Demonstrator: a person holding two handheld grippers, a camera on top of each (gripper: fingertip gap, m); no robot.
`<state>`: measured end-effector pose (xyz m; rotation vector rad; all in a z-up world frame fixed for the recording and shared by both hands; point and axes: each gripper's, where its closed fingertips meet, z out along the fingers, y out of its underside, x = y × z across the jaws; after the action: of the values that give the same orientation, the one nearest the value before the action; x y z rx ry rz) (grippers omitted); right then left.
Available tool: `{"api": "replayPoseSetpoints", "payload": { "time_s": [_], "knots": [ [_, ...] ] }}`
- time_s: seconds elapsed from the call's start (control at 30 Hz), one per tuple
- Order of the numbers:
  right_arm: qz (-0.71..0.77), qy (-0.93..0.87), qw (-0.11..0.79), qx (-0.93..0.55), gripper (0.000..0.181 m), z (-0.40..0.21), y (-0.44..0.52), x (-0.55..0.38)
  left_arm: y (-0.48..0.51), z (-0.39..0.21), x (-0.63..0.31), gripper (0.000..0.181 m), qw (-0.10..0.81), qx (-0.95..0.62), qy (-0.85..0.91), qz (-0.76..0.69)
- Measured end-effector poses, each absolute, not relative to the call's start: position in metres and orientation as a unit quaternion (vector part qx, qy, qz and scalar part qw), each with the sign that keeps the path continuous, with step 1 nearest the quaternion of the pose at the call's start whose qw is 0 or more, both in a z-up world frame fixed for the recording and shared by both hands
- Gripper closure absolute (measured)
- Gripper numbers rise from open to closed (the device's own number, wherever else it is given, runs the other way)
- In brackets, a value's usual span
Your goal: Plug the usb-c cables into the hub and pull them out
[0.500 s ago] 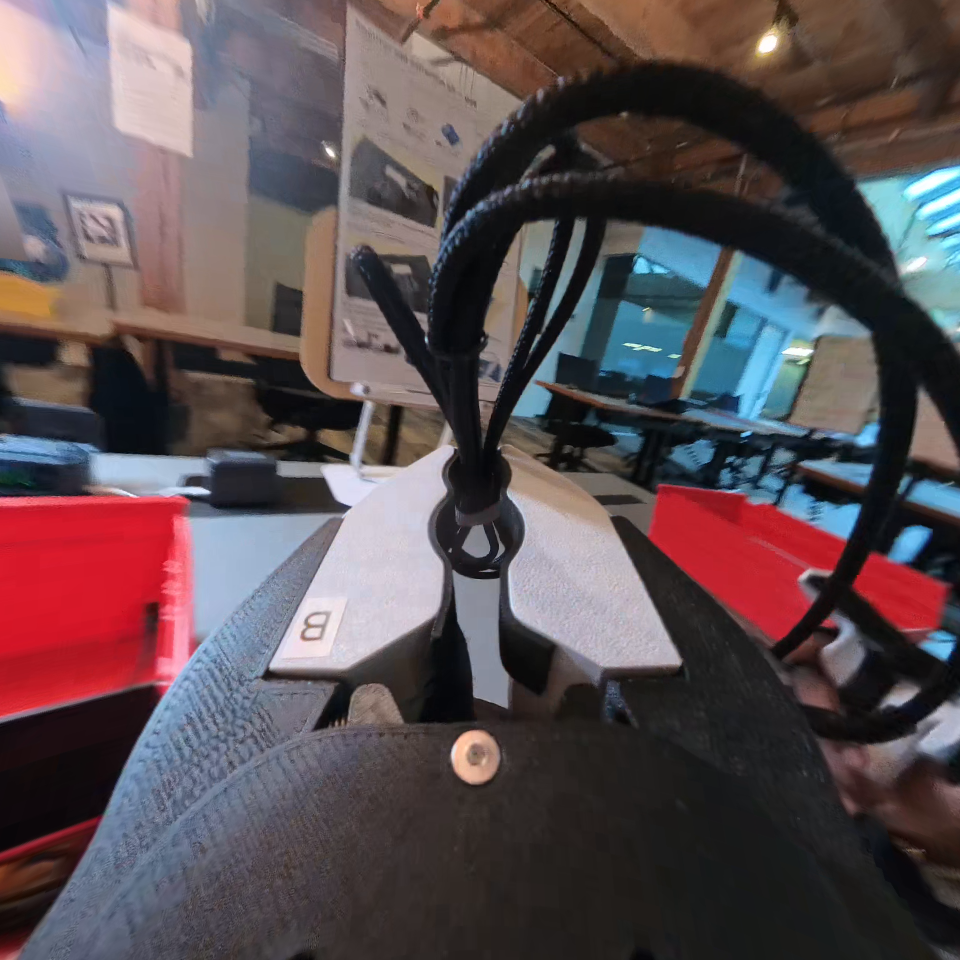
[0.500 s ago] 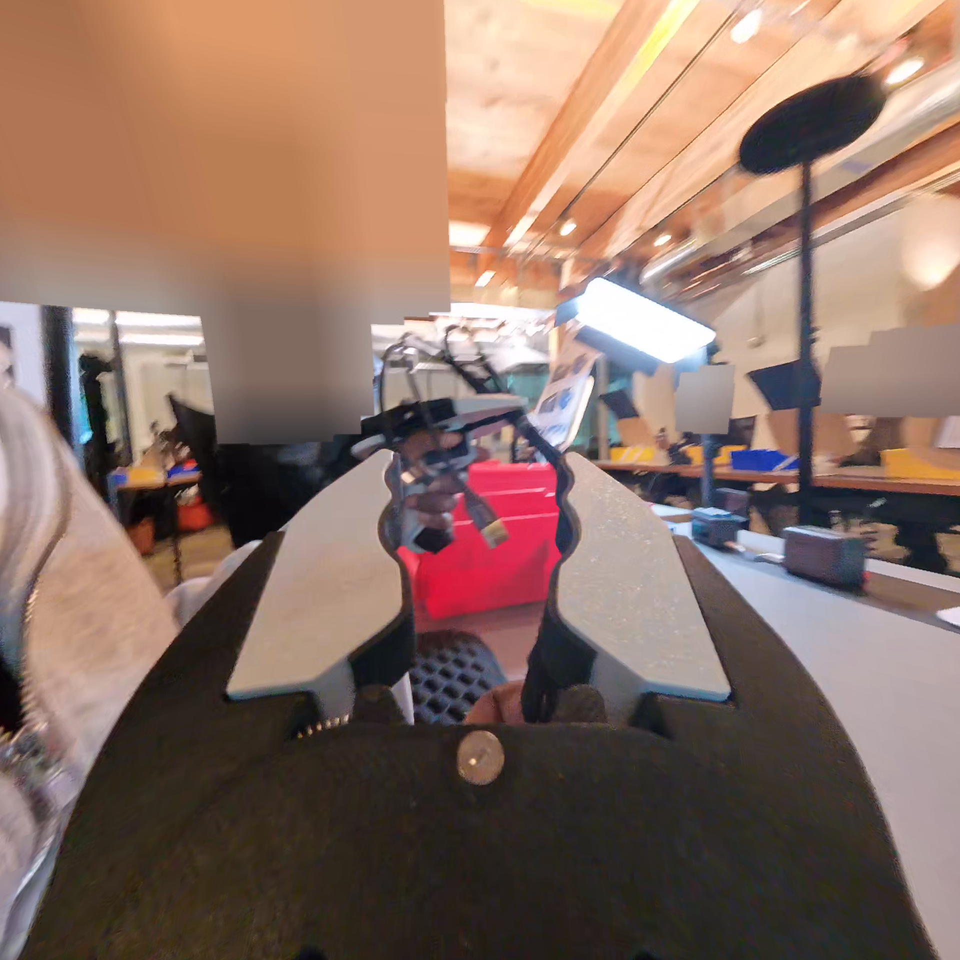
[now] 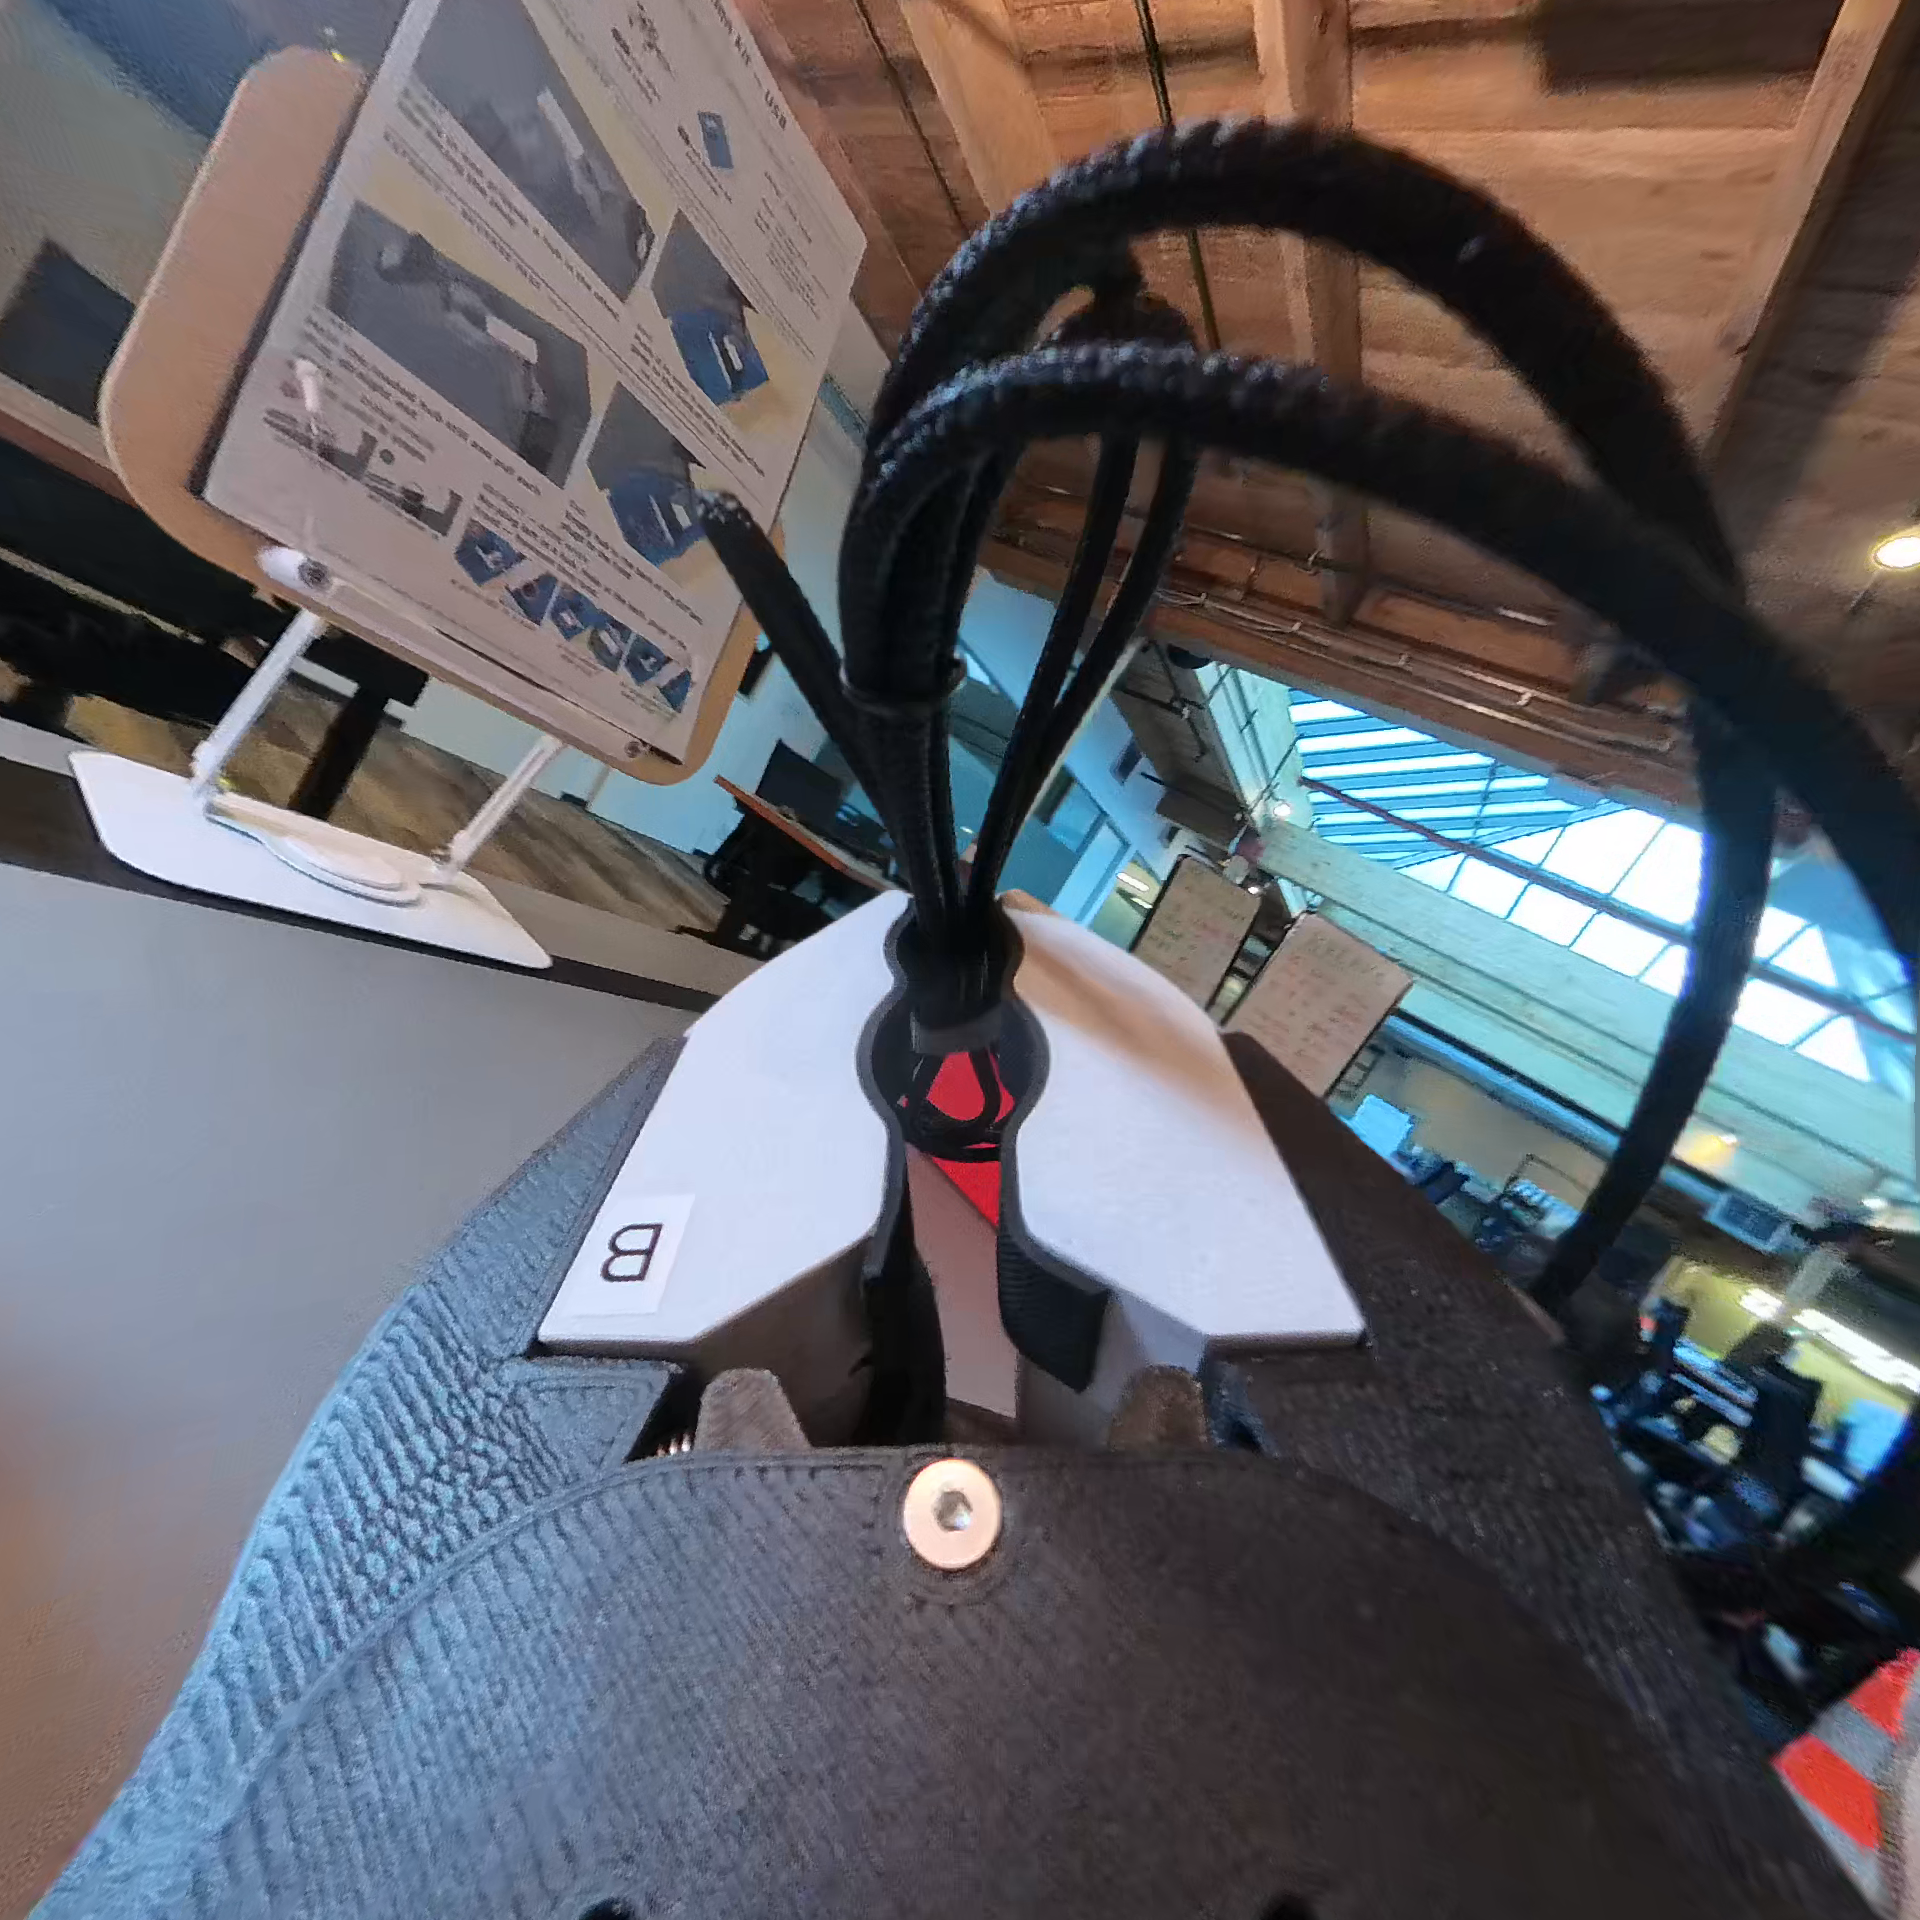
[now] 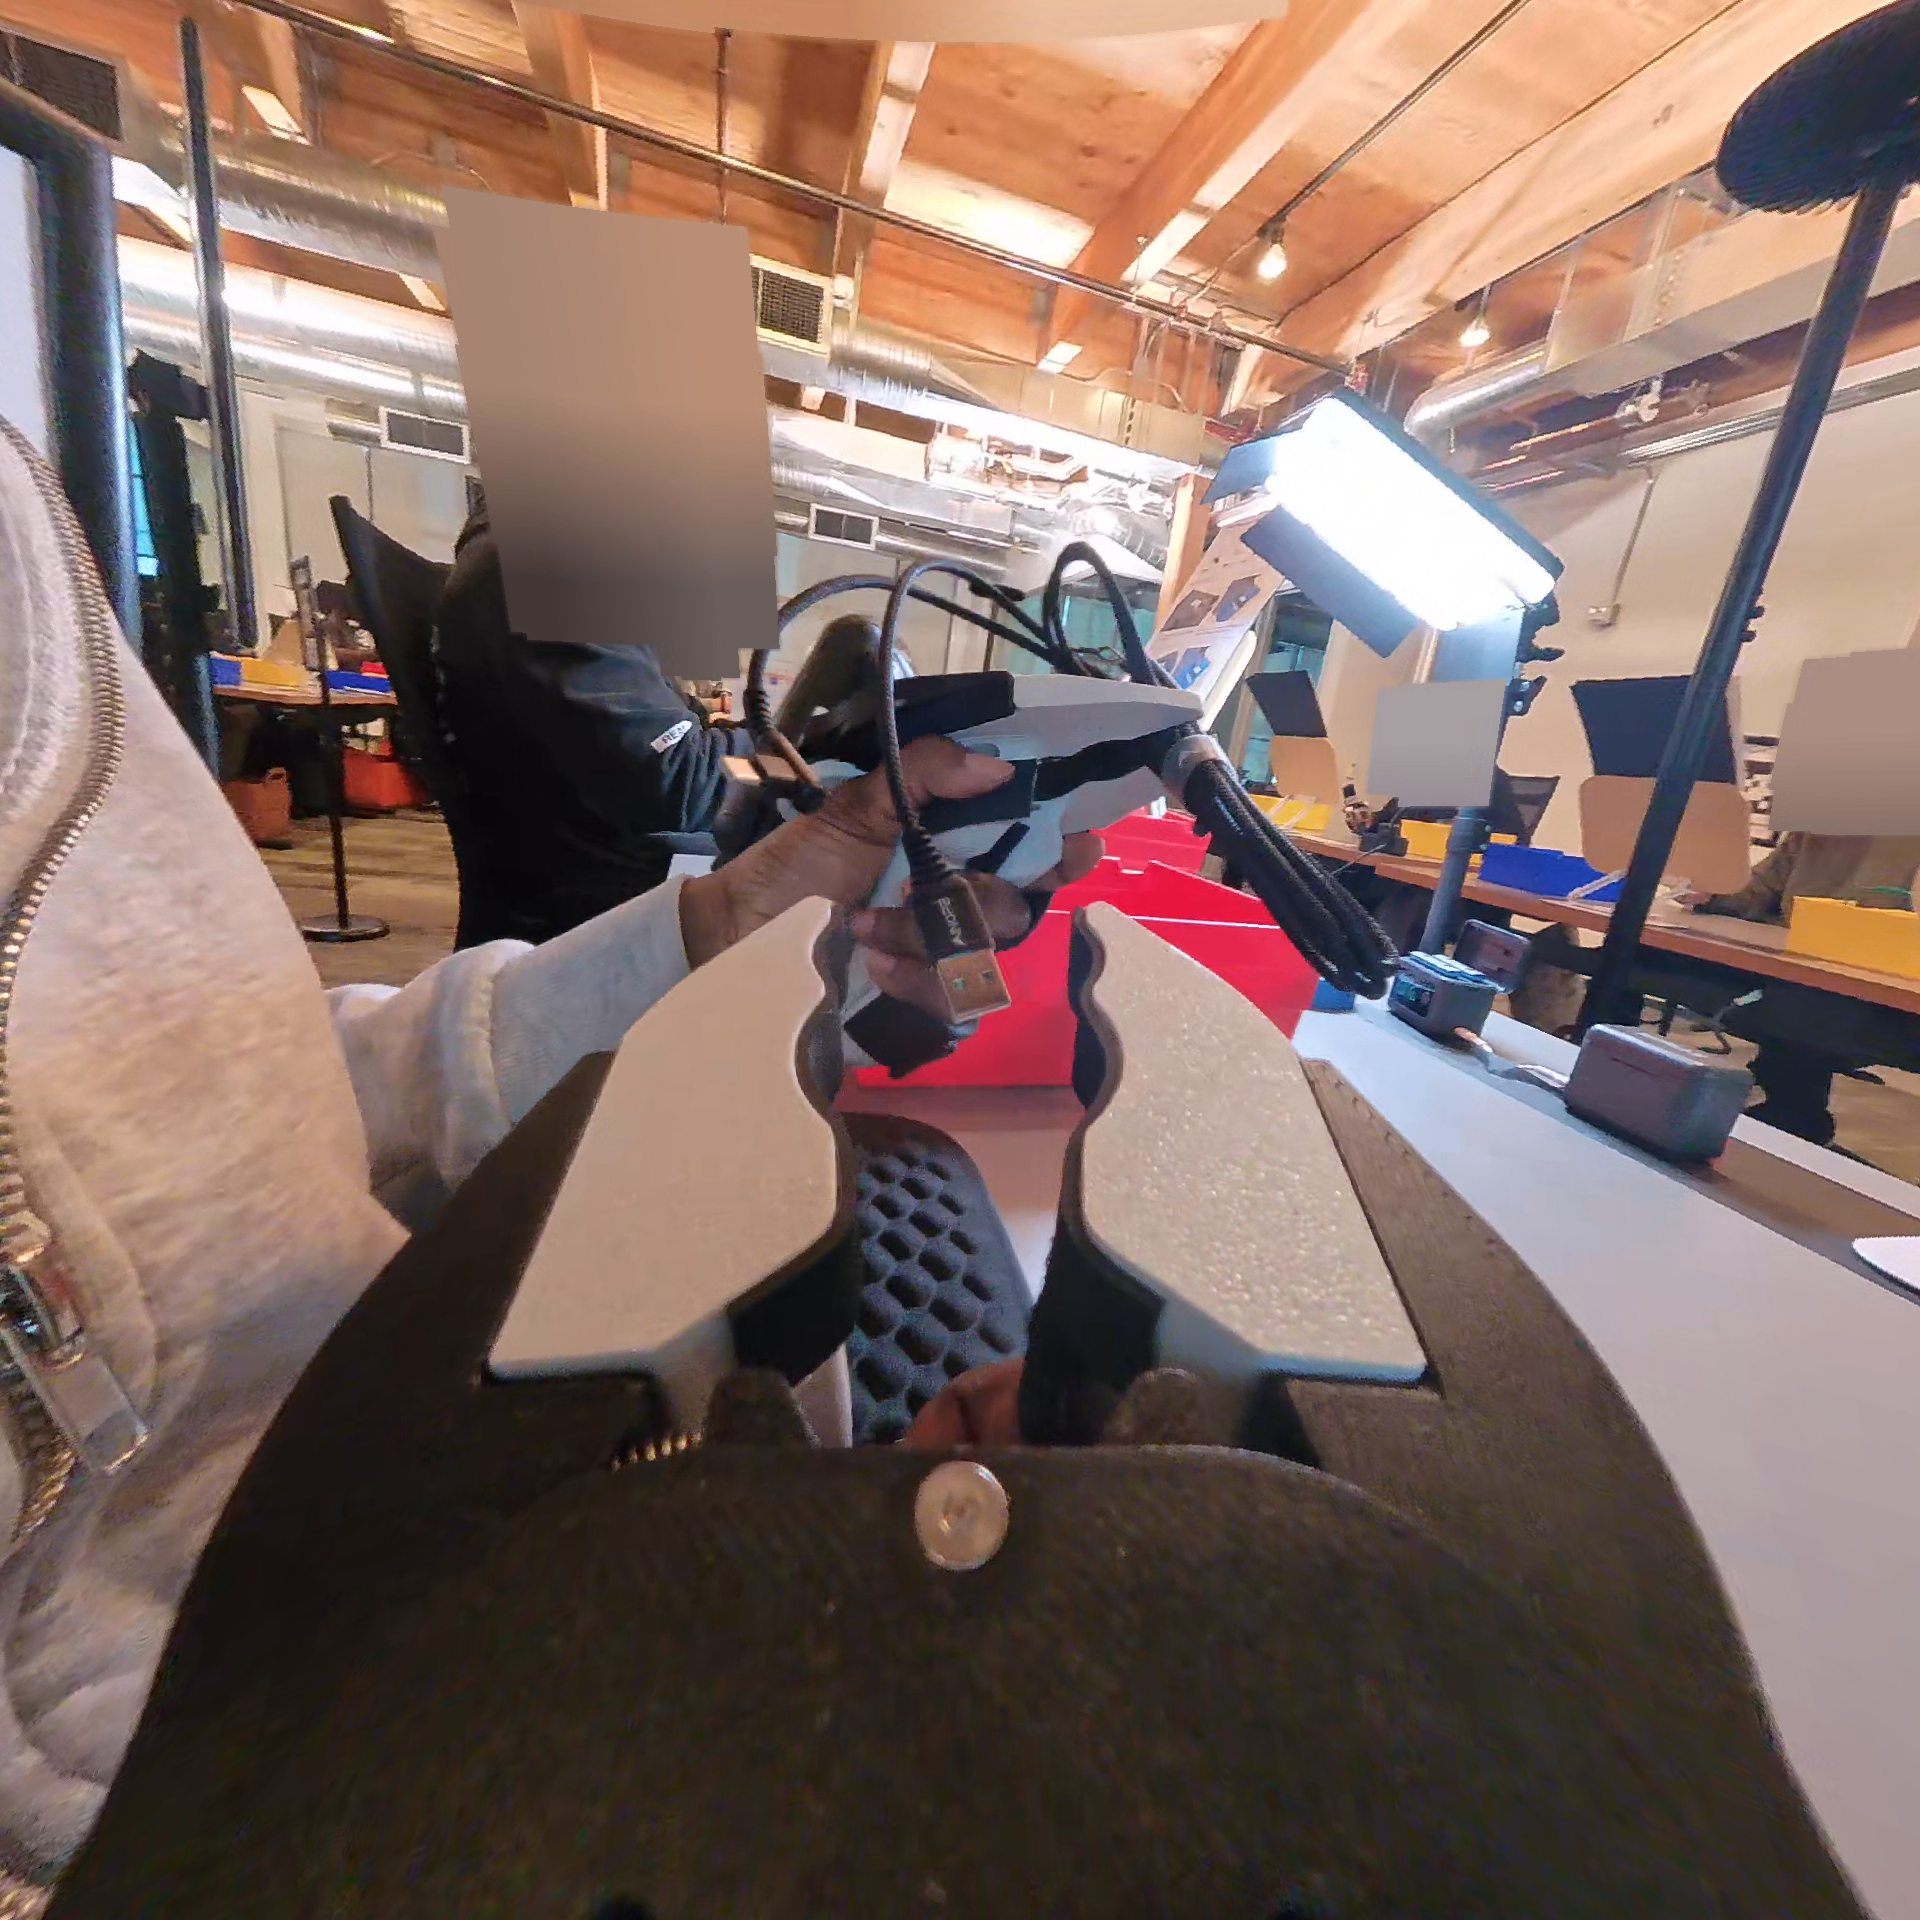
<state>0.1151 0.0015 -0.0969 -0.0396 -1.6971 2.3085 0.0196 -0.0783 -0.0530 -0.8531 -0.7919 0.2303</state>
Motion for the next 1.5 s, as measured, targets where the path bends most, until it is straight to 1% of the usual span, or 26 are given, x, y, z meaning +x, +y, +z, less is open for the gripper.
{"api": "replayPoseSetpoints", "payload": {
  "time_s": [0.1, 0.17, 0.3, 0.37, 0.4, 0.43, 0.53, 0.6, 0.73, 1.03, 1.13, 1.17, 1.2, 1.23, 1.27, 1.33, 1.37, 1.4, 1.43, 1.5],
  "knots": [
    [0.794, -0.591, 0.145, -0.002, 0.142, -0.098, -0.001, 0.118, -0.076, -0.057, 0.019, 0.170, 0.831, -0.396, -0.379, 0.091],
    [0.797, -0.586, 0.148, 0.004, 0.146, -0.096, 0.000, 0.122, -0.078, -0.059, 0.017, 0.170, 0.828, -0.393, -0.386, 0.099],
    [0.822, -0.563, 0.085, 0.001, 0.155, -0.080, -0.002, 0.139, -0.090, -0.063, 0.009, 0.170, 0.812, -0.383, -0.409, 0.165],
    [0.813, -0.578, 0.072, -0.009, 0.155, -0.083, -0.010, 0.140, -0.097, -0.062, 0.008, 0.170, 0.802, -0.374, -0.416, 0.208],
    [0.803, -0.589, 0.089, -0.006, 0.155, -0.087, -0.014, 0.140, -0.100, -0.062, 0.007, 0.170, 0.797, -0.371, -0.420, 0.226],
    [0.793, -0.596, 0.125, -0.001, 0.155, -0.090, -0.017, 0.138, -0.102, -0.062, 0.007, 0.170, 0.791, -0.370, -0.424, 0.241],
    [0.748, -0.601, 0.282, 0.013, 0.158, -0.092, -0.017, 0.126, -0.102, -0.065, 0.006, 0.170, 0.771, -0.380, -0.433, 0.270],
    [0.707, -0.618, 0.342, 0.039, 0.158, -0.098, -0.019, 0.124, -0.100, -0.068, 0.006, 0.170, 0.759, -0.393, -0.437, 0.279],
    [0.671, -0.631, 0.385, 0.055, 0.161, -0.104, -0.020, 0.120, -0.095, -0.072, 0.007, 0.170, 0.744, -0.414, -0.439, 0.288],
    [0.643, -0.649, 0.402, 0.067, 0.173, -0.112, -0.024, 0.116, -0.088, -0.077, 0.006, 0.170, 0.725, -0.438, -0.448, 0.286],
    [0.625, -0.663, 0.411, 0.037, 0.175, -0.115, -0.025, 0.105, -0.090, -0.079, 0.003, 0.170, 0.706, -0.456, -0.452, 0.300],
    [0.626, -0.669, 0.401, 0.010, 0.176, -0.116, -0.025, 0.100, -0.094, -0.077, -0.001, 0.170, 0.691, -0.468, -0.450, 0.316],
    [0.641, -0.672, 0.370, -0.027, 0.176, -0.116, -0.025, 0.095, -0.096, -0.075, -0.006, 0.169, 0.667, -0.498, -0.441, 0.336],
    [0.667, -0.672, 0.313, -0.072, 0.176, -0.115, -0.027, 0.092, -0.096, -0.075, -0.012, 0.169, 0.624, -0.552, -0.425, 0.355],
    [0.698, -0.666, 0.234, -0.121, 0.176, -0.115, -0.030, 0.091, -0.097, -0.081, -0.018, 0.168, 0.559, -0.621, -0.408, 0.368],
    [0.741, -0.631, 0.045, -0.223, 0.177, -0.115, -0.035, 0.087, -0.114, -0.105, -0.023, 0.167, 0.396, -0.732, -0.395, 0.389],
    [0.746, -0.607, -0.047, -0.270, 0.176, -0.118, -0.036, 0.084, -0.126, -0.117, -0.024, 0.164, 0.311, -0.770, -0.392, 0.395],
    [0.742, -0.582, -0.126, -0.309, 0.176, -0.121, -0.037, 0.080, -0.138, -0.122, -0.027, 0.155, 0.253, -0.784, -0.388, 0.413],
    [0.733, -0.558, -0.186, -0.340, 0.176, -0.126, -0.037, 0.075, -0.144, -0.122, -0.030, 0.147, 0.228, -0.785, -0.383, 0.430],
    [0.716, -0.526, -0.259, -0.380, 0.176, -0.135, -0.036, 0.070, -0.146, -0.122, -0.030, 0.142, 0.246, -0.773, -0.398, 0.429]
  ]
}}
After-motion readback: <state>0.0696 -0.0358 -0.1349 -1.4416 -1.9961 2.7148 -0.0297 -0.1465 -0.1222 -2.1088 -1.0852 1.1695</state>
